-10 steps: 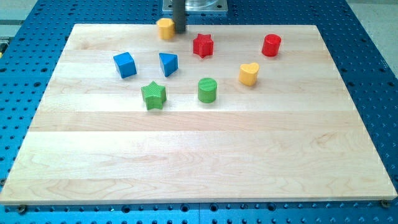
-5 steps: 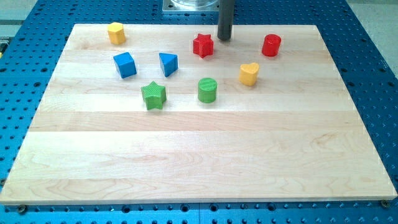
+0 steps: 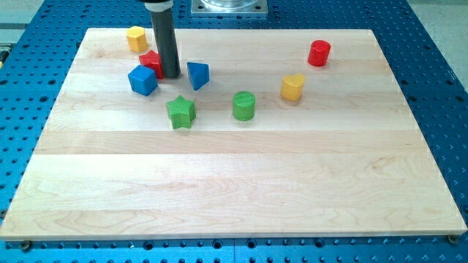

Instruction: Place the red star below the hexagon

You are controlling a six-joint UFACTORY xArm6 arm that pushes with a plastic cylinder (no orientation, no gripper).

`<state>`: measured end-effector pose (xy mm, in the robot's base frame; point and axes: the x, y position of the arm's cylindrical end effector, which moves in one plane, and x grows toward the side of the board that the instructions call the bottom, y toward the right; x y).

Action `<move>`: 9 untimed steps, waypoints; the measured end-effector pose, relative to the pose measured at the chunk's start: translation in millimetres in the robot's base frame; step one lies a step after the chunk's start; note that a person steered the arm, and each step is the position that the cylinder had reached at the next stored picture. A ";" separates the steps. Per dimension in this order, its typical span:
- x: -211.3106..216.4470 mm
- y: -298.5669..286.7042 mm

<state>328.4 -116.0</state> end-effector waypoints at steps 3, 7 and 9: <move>12.0 -89.0; -26.5 -48.1; 2.3 -59.4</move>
